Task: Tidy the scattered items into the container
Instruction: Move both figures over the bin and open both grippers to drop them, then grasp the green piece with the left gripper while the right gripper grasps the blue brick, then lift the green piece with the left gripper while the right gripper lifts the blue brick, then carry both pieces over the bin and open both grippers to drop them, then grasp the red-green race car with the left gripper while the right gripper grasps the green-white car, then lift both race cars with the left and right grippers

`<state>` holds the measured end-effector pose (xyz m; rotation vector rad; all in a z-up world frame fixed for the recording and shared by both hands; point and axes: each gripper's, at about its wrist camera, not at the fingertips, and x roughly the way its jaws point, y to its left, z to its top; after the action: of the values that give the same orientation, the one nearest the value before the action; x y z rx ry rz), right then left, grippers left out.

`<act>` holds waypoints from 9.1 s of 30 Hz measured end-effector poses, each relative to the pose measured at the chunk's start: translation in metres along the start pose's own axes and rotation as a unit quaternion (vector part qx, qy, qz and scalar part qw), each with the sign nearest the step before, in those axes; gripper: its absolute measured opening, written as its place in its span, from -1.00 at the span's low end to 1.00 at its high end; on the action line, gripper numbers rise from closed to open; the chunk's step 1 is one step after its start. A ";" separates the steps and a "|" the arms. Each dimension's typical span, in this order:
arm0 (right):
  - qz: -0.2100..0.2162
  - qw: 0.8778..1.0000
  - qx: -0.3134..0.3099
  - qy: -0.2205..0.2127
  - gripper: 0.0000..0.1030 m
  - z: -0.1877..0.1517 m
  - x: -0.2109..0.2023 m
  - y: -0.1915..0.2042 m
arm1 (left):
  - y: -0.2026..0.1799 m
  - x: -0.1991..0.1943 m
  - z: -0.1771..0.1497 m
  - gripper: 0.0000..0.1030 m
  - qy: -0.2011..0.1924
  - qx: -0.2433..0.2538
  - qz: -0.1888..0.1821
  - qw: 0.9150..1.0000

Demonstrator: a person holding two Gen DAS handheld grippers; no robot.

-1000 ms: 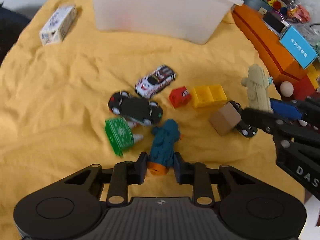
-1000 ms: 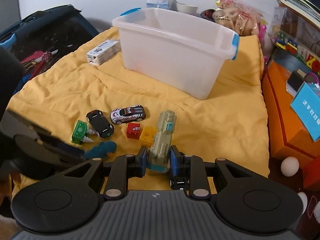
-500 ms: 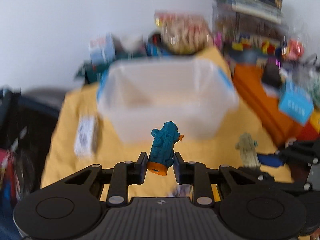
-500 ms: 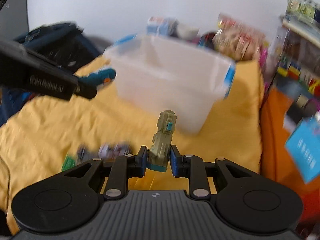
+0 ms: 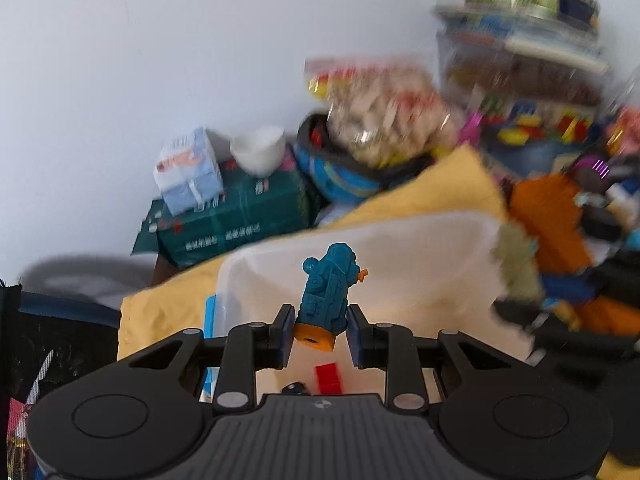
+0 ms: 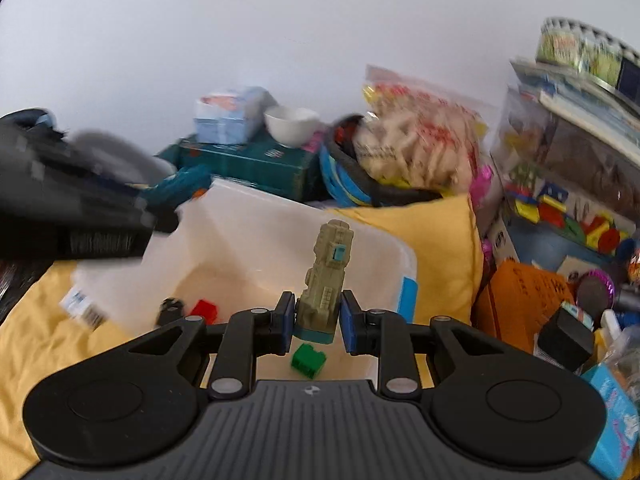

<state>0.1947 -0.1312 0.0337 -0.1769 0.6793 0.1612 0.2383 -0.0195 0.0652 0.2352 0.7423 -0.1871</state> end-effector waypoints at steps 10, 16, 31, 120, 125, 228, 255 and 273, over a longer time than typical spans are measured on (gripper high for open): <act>-0.012 0.999 0.004 0.033 -0.19 -0.004 0.021 0.006 | 0.013 0.010 -0.021 0.06 0.011 -0.008 0.002 1.000; 0.008 1.000 -0.002 -0.004 -0.09 -0.007 -0.012 0.008 | 0.015 -0.038 -0.029 0.40 -0.042 -0.014 0.016 0.999; 0.077 0.994 -0.061 0.040 0.14 -0.124 -0.071 0.017 | -0.025 -0.081 -0.180 0.44 0.052 0.012 -0.023 0.998; 0.101 0.978 -0.138 0.122 -0.47 -0.233 -0.111 0.058 | -0.008 -0.054 -0.244 -0.45 0.149 -0.026 -0.114 0.982; 0.102 0.982 -0.119 0.109 -0.47 -0.217 -0.112 0.050 | -0.017 -0.085 -0.218 -0.44 0.102 -0.006 -0.125 0.987; -0.019 0.963 -0.244 0.112 -0.45 -0.246 -0.098 0.034 | -0.063 -0.087 -0.258 -0.14 0.145 0.121 -0.073 0.979; 0.075 0.984 0.016 0.158 -0.31 -0.233 -0.066 -0.026 | -0.033 -0.054 -0.254 0.11 0.155 -0.047 -0.078 0.984; 0.066 0.984 0.031 0.160 -0.27 -0.232 -0.063 -0.026 | -0.022 -0.066 -0.236 0.14 0.134 -0.045 -0.057 0.988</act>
<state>0.0105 -0.2124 -0.1007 -0.0987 1.0152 0.2425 0.0333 0.0306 -0.0610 0.1337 1.0300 -0.2320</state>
